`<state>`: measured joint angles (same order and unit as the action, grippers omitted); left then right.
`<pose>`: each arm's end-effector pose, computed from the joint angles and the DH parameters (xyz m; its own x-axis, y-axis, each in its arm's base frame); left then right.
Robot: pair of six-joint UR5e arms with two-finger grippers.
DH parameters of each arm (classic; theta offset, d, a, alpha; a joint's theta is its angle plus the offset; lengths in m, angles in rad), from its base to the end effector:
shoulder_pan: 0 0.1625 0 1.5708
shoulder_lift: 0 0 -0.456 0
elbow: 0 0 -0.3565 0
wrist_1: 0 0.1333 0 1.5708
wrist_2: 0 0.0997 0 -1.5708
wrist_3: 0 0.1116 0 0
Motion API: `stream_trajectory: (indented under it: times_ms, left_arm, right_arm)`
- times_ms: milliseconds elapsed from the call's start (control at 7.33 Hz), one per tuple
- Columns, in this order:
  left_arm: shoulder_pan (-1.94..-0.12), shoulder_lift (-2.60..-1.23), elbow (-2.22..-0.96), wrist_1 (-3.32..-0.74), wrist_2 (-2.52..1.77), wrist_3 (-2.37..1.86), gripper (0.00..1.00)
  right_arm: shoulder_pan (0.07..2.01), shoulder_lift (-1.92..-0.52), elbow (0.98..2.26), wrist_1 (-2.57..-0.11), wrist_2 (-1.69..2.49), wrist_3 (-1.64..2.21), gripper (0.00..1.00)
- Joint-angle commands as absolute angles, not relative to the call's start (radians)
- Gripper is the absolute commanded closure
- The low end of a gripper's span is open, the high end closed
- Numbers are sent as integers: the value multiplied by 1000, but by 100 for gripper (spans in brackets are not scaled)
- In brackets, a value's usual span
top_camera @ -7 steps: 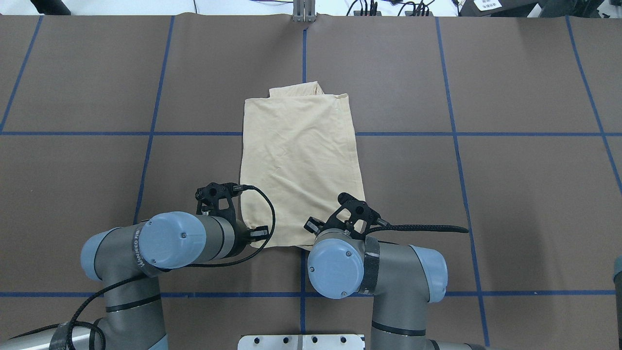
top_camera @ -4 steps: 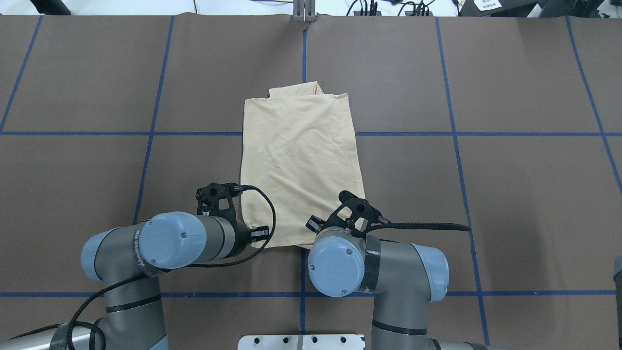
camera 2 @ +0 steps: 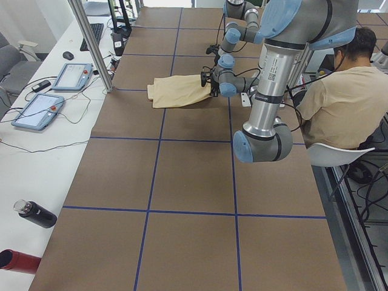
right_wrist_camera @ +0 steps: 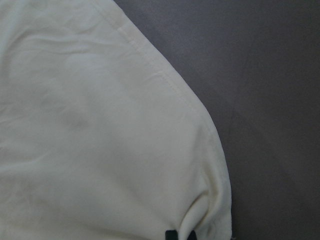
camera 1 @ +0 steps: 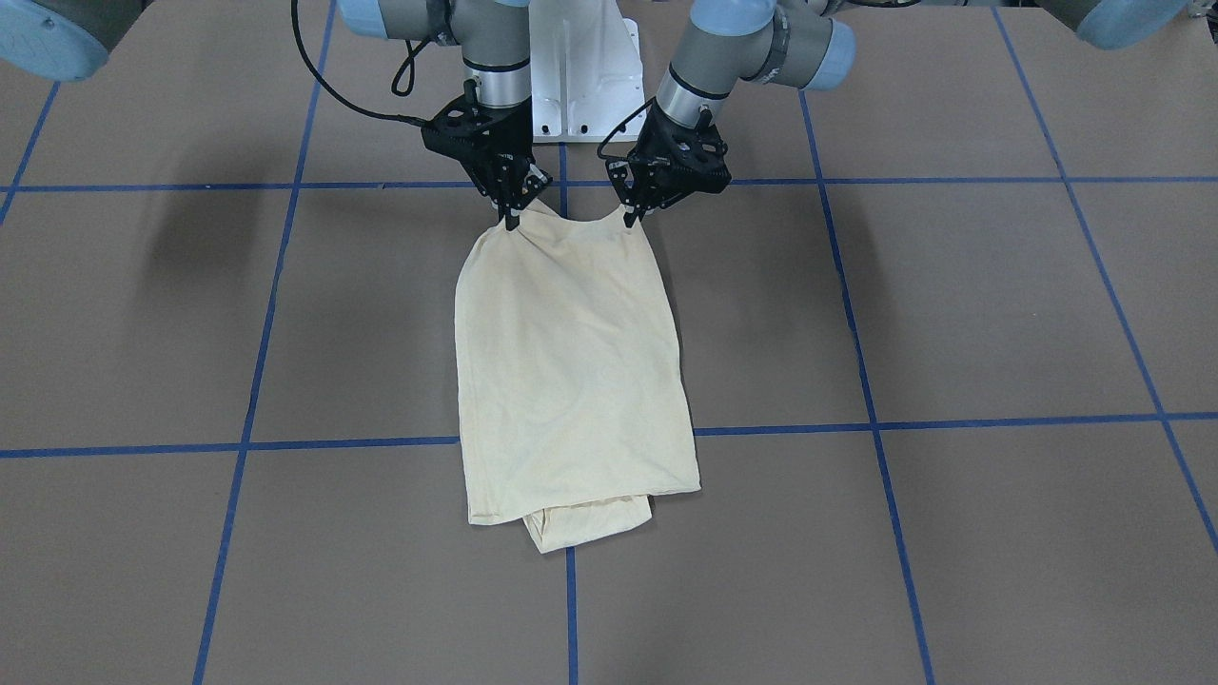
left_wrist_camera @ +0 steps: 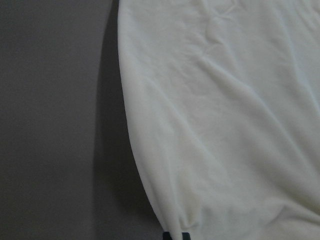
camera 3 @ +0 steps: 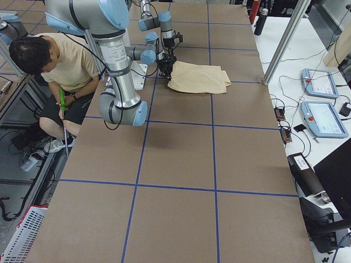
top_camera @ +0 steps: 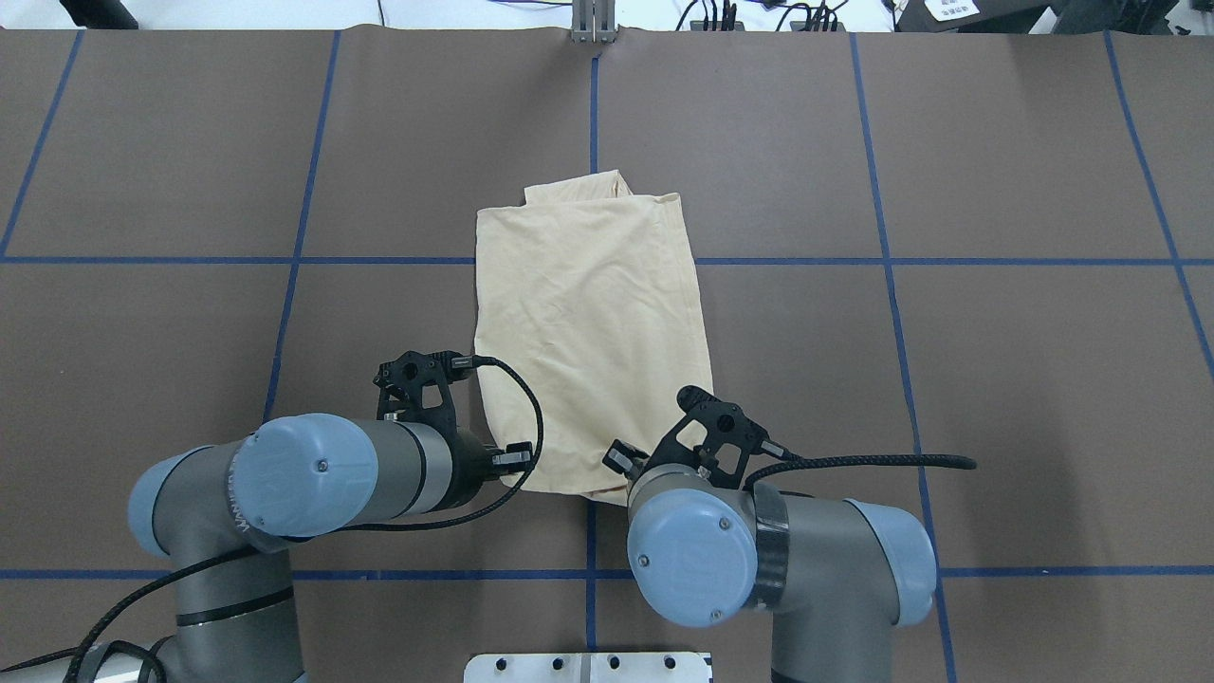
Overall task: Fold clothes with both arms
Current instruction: 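Fold the near end of the shirt toward its far end with both grippers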
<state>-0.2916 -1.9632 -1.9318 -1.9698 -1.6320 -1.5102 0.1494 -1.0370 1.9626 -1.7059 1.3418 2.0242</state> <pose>0.5160 -0.2869 0.2941 0.4026 -0.0577 -0.9136 0.2094 0.9773 0.0305 -0.5636 -0.2452 0.2758 0.4920 0.5054 0.7088 -0.5784 0.7983 -0.1677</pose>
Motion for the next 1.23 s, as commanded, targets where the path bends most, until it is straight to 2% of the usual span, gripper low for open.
stream_trajectory:
  times_ms: [0, 273, 818, 1091]
  left_arm:
    - [-217, -1903, -2101, -1956, -1632, -1543, 100]
    - [-160, -1893, -2256, -1802, -1632, -1577, 100]
    - [-193, -1942, -2145, -1789, -1632, -1562, 100]
    - [-212, -1947, -2140, -1789, -1632, -1562, 100]
  right_arm:
    - [-8, -1068, 2182, -1871, 1272, 2058, 100]
    - [-92, -1065, 2320, -2030, 1240, 2108, 100]
    - [101, -1048, 2237, -2000, 1285, 1965, 100]
    - [164, -1046, 2200, -1956, 1327, 1918, 100]
